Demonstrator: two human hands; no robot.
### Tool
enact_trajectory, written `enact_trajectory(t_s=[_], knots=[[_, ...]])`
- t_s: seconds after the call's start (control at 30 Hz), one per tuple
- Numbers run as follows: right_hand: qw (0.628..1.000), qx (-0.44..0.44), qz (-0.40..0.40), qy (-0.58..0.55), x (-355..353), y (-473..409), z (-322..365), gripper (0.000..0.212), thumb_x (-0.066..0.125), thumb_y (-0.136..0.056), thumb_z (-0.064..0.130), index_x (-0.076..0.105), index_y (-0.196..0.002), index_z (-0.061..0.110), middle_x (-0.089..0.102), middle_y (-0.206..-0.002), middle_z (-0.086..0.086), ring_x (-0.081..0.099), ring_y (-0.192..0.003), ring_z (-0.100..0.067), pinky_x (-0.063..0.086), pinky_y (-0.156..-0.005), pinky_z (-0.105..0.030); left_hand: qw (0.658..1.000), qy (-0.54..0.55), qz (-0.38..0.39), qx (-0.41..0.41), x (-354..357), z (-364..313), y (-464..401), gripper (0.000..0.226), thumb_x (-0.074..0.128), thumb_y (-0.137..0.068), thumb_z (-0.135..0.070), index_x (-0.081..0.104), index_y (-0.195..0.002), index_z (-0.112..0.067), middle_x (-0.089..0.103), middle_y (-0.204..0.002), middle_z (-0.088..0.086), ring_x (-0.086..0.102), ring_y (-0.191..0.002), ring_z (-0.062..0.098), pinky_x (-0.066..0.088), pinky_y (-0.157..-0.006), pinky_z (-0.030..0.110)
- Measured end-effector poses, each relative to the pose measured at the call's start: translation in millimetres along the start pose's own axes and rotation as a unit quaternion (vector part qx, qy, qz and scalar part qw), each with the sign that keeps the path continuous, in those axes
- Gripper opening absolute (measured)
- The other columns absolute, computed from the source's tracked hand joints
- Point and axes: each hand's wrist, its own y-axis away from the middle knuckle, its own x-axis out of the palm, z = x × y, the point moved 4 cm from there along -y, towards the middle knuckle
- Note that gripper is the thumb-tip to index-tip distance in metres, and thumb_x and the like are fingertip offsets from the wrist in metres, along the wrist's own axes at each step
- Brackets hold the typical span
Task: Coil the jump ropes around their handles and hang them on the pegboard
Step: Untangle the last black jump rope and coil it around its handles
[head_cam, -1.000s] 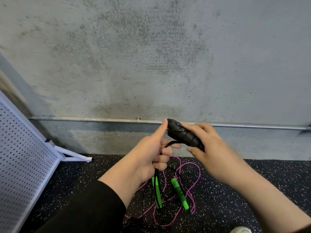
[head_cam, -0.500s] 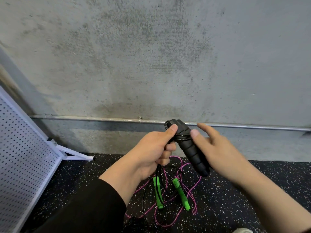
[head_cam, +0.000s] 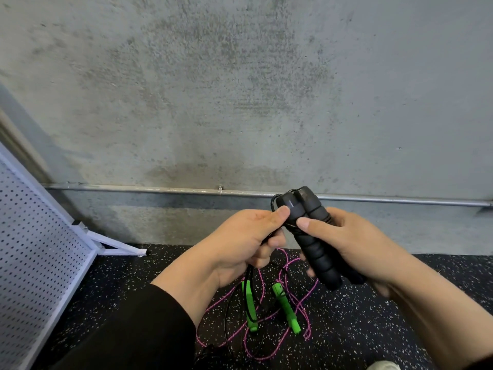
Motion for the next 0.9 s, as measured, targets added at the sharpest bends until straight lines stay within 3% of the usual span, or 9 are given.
enact_trajectory(t_s=[0.07, 0.13, 0.2, 0.27, 0.4, 0.57, 0.67, 0.8, 0.9], knots=[[0.995, -0.021, -0.068, 0.069, -4, -3, 1, 0.049, 0.078, -0.078, 0.044, 0.058, -0.104, 0.007, 0.072, -0.072, -0.011, 0.070, -0.060, -0.032, 0.055, -0.055, -0.035, 0.999, -0.013, -0.036, -0.021, -2, 3, -2, 0.040, 0.056, -0.100, -0.046, 0.051, -0.075, -0.016, 0.043, -0.055, -0.007, 0.018, -0.044, 0.006, 0.021, -0.040, 0.018], [0.969, -0.043, -0.138, 0.199, -9, -6, 3, 0.043, 0.079, -0.079, 0.049, 0.058, -0.092, 0.014, 0.066, -0.068, -0.002, 0.064, -0.056, -0.017, 0.047, -0.055, -0.031, 0.996, -0.023, -0.063, -0.052, -4, 8, -3, 0.043, 0.058, -0.099, -0.049, 0.067, -0.089, -0.008, 0.042, -0.055, -0.006, 0.020, -0.042, 0.006, 0.020, -0.040, 0.017], [0.942, -0.048, -0.179, 0.280, -11, -7, 3, 0.045, 0.078, -0.076, 0.056, 0.054, -0.087, 0.019, 0.060, -0.068, 0.000, 0.058, -0.060, -0.016, 0.043, -0.058, -0.033, 0.993, -0.038, -0.081, -0.073, -6, 12, -5, 0.051, 0.057, -0.100, -0.050, 0.072, -0.109, -0.003, 0.043, -0.053, -0.006, 0.021, -0.040, 0.006, 0.020, -0.040, 0.016], [0.926, -0.048, -0.190, 0.323, -12, -7, 2, 0.048, 0.076, -0.074, 0.063, 0.051, -0.087, 0.024, 0.059, -0.068, 0.001, 0.060, -0.065, -0.019, 0.046, -0.061, -0.035, 0.991, -0.055, -0.088, -0.084, -6, 15, -5, 0.052, 0.055, -0.101, -0.050, 0.071, -0.112, -0.002, 0.046, -0.055, -0.004, 0.021, -0.040, 0.007, 0.019, -0.041, 0.017], [0.889, -0.061, -0.205, 0.405, -10, -3, 4, 0.044, 0.071, -0.077, 0.067, 0.050, -0.100, 0.037, 0.061, -0.073, 0.009, 0.060, -0.071, -0.015, 0.048, -0.062, -0.033, 0.989, -0.067, -0.082, -0.104, -6, 17, -5, 0.057, 0.051, -0.103, -0.050, 0.067, -0.117, 0.003, 0.051, -0.060, -0.001, 0.021, -0.037, 0.007, 0.017, -0.041, 0.018], [0.836, -0.102, -0.242, 0.483, -1, 4, 9, 0.048, 0.061, -0.083, 0.071, 0.042, -0.120, 0.046, 0.067, -0.083, 0.005, 0.066, -0.083, -0.027, 0.051, -0.065, -0.038, 0.991, 0.011, -0.069, -0.117, -4, 18, -8, 0.081, 0.048, -0.093, -0.070, 0.062, -0.122, 0.004, 0.049, -0.062, -0.004, 0.018, -0.043, 0.006, 0.017, -0.038, 0.019], [0.814, -0.128, -0.247, 0.510, 8, 6, 12, 0.051, 0.058, -0.086, 0.069, 0.037, -0.127, 0.047, 0.070, -0.085, 0.004, 0.068, -0.086, -0.029, 0.048, -0.063, -0.036, 0.989, 0.064, -0.067, -0.113, -2, 20, -10, 0.067, 0.050, -0.094, -0.068, 0.061, -0.114, -0.004, 0.047, -0.063, -0.004, 0.018, -0.044, 0.006, 0.015, -0.039, 0.019], [0.815, -0.149, -0.198, 0.523, 17, 5, 11, 0.052, 0.059, -0.088, 0.065, 0.034, -0.130, 0.045, 0.067, -0.091, 0.007, 0.067, -0.088, -0.025, 0.047, -0.065, -0.036, 0.987, 0.070, -0.108, -0.093, -8, 24, -9, 0.041, 0.058, -0.099, -0.050, 0.063, -0.101, -0.009, 0.048, -0.059, -0.004, 0.019, -0.043, 0.006, 0.017, -0.036, 0.018], [0.860, -0.170, -0.139, 0.461, 20, 2, 7, 0.046, 0.054, -0.095, 0.056, 0.030, -0.134, 0.047, 0.059, -0.093, 0.017, 0.062, -0.085, -0.012, 0.047, -0.069, -0.033, 0.985, 0.075, -0.137, -0.069, -16, 22, -11, 0.040, 0.060, -0.100, -0.045, 0.065, -0.106, -0.005, 0.048, -0.058, -0.004, 0.020, -0.045, 0.007, 0.019, -0.036, 0.018]])
